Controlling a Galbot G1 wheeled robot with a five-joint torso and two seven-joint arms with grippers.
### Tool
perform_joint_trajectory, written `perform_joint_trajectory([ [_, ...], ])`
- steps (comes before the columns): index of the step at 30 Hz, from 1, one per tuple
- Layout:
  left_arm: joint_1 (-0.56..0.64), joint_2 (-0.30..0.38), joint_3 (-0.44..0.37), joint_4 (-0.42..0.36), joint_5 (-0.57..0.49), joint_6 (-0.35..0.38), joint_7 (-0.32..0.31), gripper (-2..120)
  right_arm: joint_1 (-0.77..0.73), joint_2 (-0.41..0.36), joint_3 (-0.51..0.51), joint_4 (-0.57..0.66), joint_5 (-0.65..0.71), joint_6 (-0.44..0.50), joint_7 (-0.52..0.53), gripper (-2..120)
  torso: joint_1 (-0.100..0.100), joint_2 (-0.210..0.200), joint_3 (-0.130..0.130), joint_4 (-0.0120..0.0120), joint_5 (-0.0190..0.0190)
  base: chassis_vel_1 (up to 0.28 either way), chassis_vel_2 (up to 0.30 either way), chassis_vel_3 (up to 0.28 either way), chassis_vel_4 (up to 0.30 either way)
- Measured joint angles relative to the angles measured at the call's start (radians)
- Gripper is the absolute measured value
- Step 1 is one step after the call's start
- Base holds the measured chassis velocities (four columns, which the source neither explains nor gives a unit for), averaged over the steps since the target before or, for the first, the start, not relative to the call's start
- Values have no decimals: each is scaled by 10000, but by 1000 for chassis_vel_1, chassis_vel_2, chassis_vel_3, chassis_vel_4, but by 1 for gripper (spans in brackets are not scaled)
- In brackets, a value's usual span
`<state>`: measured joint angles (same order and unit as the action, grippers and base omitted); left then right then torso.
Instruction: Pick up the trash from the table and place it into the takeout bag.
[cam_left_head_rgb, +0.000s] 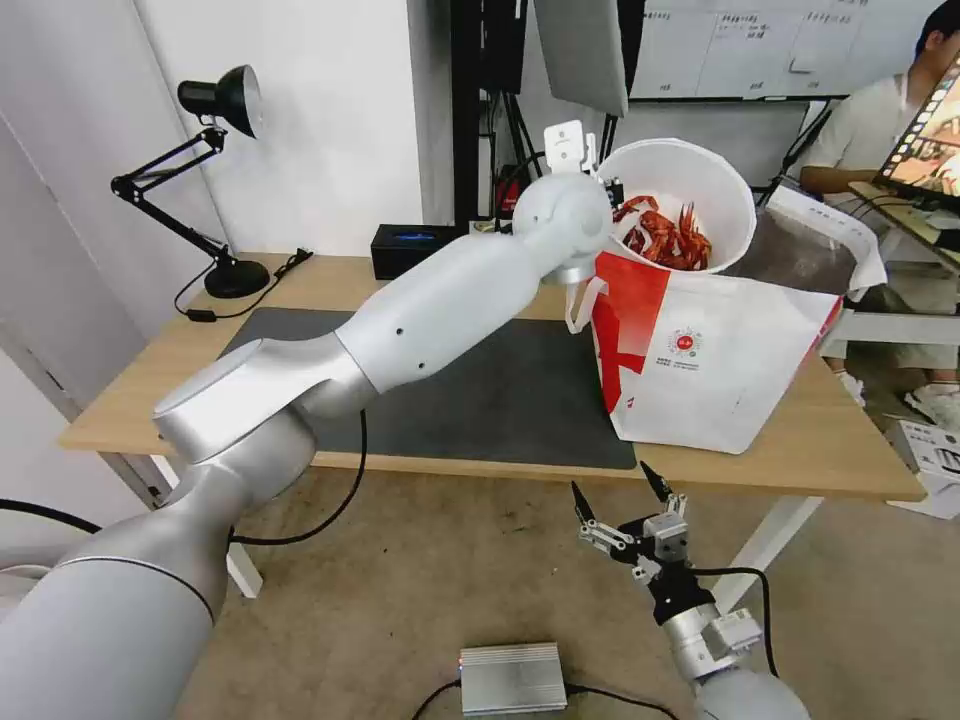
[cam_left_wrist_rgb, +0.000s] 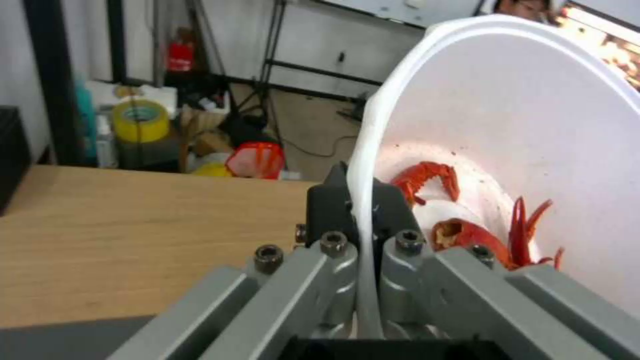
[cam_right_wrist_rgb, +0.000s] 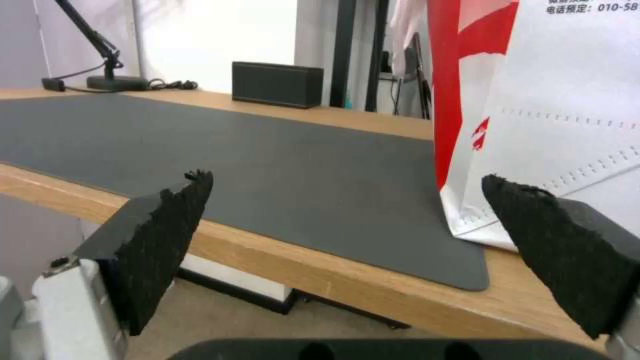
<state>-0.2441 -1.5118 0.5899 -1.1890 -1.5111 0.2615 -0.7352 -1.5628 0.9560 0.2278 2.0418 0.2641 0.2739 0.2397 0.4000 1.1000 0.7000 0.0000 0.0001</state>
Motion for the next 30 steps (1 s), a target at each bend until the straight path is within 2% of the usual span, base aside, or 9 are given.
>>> perform_joint_trajectory([
  [1, 0, 0, 0, 0, 0, 0, 0, 0, 0, 0, 0, 0, 0, 0, 0, 100, 0, 0, 0, 0, 0, 0, 0, 0, 0],
  [4, 104, 338, 521, -732, 216, -200, 397, 0, 0, 0, 0, 0, 0, 0, 1, 100, -1, 0, 0, 0, 0, 0, 0, 0, 0],
  [14, 202, 605, 928, -1499, 315, -435, 1055, 1, 1, 0, 0, 0, 0, 0, 0, 100, -1, 0, 0, -1, 0, 0, 0, 0, 0],
  [17, 133, 685, 939, -1469, 312, -341, 1060, 15, 1, 0, 0, 0, 0, 0, 0, 100, 0, 0, 0, -1, -1, 0, 0, 0, 0],
  [21, 103, 771, 945, -1467, 305, -305, 1060, 26, 0, 0, 0, 0, 0, 0, 1, 100, -1, 0, 0, -1, -1, 0, 0, 0, 0],
  [23, 95, 868, 945, -1539, 276, -287, 1033, 37, 1, 0, 0, 0, 0, 0, 0, 100, 0, 0, 1, 1, -2, 0, 0, 0, 0],
  [25, 94, 882, 945, -1554, 273, -285, 1031, 39, 0, 0, 0, 0, 0, 0, 1, 100, 0, 0, 0, 0, -2, 0, 0, 0, 0],
  [27, 72, 1051, 937, -1784, 237, -279, 935, 53, 1, 0, 0, 0, 0, 0, 0, 100, 0, 0, 0, -1, -2, 0, 0, 0, 0],
  [30, 63, 1220, 881, -2059, 219, -292, 839, 61, 0, 0, 0, 0, 0, 0, 0, 100, 0, 0, 0, -1, -2, 0, 0, 0, 0],
])
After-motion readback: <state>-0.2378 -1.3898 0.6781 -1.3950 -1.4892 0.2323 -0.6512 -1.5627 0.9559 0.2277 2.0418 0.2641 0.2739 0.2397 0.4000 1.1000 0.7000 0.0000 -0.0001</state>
